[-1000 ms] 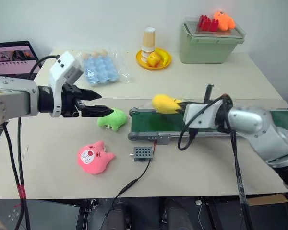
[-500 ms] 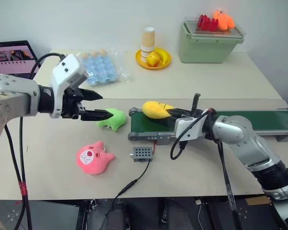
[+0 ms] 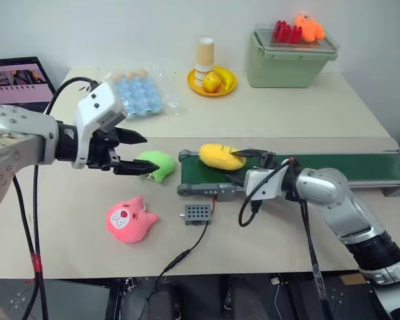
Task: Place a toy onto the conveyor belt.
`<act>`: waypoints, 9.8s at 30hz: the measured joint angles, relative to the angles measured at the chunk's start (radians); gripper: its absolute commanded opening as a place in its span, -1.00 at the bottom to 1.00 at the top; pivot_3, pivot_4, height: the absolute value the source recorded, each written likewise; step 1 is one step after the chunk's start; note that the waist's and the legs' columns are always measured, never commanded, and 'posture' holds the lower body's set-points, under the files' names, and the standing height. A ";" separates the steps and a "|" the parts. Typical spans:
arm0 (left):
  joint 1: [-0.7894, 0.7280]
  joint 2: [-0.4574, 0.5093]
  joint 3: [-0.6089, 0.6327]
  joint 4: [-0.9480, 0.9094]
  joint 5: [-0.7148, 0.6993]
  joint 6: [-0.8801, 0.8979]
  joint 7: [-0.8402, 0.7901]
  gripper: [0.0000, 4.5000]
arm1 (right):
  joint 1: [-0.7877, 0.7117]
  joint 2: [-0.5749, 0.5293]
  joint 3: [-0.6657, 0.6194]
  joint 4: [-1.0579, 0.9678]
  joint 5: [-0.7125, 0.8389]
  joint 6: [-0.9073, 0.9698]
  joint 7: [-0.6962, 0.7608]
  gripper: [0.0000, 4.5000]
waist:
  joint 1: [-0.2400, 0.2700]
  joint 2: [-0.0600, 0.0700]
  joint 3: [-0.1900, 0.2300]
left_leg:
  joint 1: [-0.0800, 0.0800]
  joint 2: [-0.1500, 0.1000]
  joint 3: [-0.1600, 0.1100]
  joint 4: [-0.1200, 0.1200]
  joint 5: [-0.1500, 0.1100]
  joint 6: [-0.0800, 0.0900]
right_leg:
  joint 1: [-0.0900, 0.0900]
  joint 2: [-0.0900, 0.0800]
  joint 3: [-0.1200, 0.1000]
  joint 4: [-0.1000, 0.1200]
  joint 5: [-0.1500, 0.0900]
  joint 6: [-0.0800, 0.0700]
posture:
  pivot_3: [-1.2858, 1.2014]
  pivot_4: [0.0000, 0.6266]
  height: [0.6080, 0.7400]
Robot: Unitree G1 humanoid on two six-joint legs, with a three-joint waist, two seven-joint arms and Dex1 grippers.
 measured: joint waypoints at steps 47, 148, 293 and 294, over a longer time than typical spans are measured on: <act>0.378 0.096 0.143 -0.085 0.081 -0.121 -0.200 0.80 | -0.321 -0.152 -0.370 -0.123 0.942 1.245 0.212 0.98 | 0.023 0.000 0.000 | 0.001 0.000 -0.002 0.000 -0.002 0.004 | 0.000 0.002 0.005 0.000 0.004 -0.007 | 0.03 -0.52 0.91; -0.198 -0.622 -0.326 0.528 0.605 -0.464 -0.164 0.39 | -0.186 -0.273 -0.614 -0.328 1.148 1.383 -0.095 1.00 | 0.022 0.001 -0.001 | -0.004 0.001 -0.001 0.016 -0.010 0.017 | 0.000 0.002 0.016 -0.001 0.009 -0.001 | 0.03 -0.52 0.91; -0.368 -0.937 0.118 0.451 0.273 -0.144 0.365 -0.52 | -0.483 0.400 -0.835 -0.045 1.461 1.653 -0.862 1.00 | 0.008 0.002 -0.002 | -0.007 -0.001 0.001 0.015 -0.008 0.014 | 0.000 0.004 0.015 -0.001 0.016 0.003 | 0.03 -0.52 0.91; -0.368 -0.939 0.118 0.454 0.273 -0.153 0.367 -0.52 | -0.480 0.400 -0.835 -0.045 1.467 1.652 -0.876 1.00 | 0.006 0.002 -0.002 | -0.007 -0.001 0.001 0.015 -0.008 0.014 | 0.000 0.004 0.015 -0.001 0.016 0.003 | 0.03 -0.52 0.91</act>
